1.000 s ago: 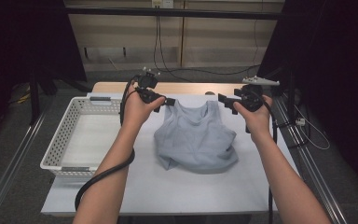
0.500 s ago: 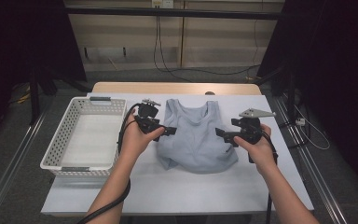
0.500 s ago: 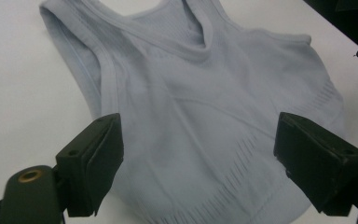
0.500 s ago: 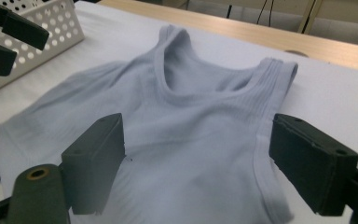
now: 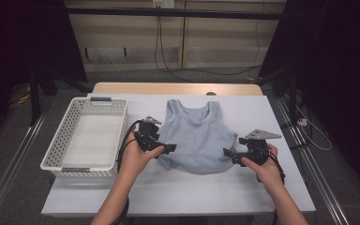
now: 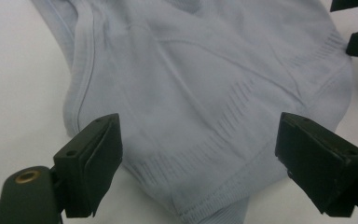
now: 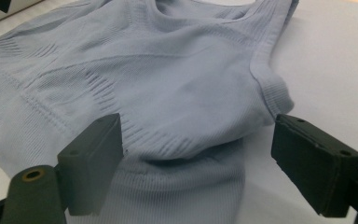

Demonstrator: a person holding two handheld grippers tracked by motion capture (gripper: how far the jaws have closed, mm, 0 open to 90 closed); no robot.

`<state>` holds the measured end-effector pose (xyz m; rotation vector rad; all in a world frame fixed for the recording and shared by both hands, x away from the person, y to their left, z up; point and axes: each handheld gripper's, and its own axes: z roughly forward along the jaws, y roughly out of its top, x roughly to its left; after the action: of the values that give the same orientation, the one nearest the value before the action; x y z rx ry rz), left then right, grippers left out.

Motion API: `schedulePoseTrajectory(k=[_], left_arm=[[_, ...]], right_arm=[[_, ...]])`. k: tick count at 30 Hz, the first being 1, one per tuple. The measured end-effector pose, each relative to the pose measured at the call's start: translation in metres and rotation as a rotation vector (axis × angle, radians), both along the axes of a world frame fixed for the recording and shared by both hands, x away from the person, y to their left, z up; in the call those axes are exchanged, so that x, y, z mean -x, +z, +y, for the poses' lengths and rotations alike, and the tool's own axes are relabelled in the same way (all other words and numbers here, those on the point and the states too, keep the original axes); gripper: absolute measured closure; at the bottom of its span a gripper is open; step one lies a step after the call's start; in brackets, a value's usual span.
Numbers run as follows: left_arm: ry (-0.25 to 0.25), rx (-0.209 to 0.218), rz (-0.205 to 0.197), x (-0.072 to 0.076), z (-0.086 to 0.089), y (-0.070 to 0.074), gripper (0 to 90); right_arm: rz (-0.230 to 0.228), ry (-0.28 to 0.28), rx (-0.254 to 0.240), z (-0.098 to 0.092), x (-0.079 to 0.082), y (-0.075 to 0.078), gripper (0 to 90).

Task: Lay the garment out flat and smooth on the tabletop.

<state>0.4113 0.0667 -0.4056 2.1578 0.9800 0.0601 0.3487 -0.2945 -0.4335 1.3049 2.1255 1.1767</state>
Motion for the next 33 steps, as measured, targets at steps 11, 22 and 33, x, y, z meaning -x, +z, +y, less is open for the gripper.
schedulePoseTrajectory(k=[11, 22, 33], left_arm=[[0.0, -0.02, -0.01, 0.011, 0.0, -0.008, 16.1], [-0.015, -0.005, -0.016, 0.018, -0.001, -0.006, 20.6], [-0.014, -0.018, -0.007, 0.025, 0.004, -0.011, 36.7]], right_arm=[[-0.002, 0.005, 0.049, -0.011, 0.01, -0.004, 15.8], [-0.006, 0.028, 0.059, -0.006, 0.014, -0.002, 24.3], [-0.029, 0.056, 0.055, -0.003, 0.016, 0.002, 36.1]])
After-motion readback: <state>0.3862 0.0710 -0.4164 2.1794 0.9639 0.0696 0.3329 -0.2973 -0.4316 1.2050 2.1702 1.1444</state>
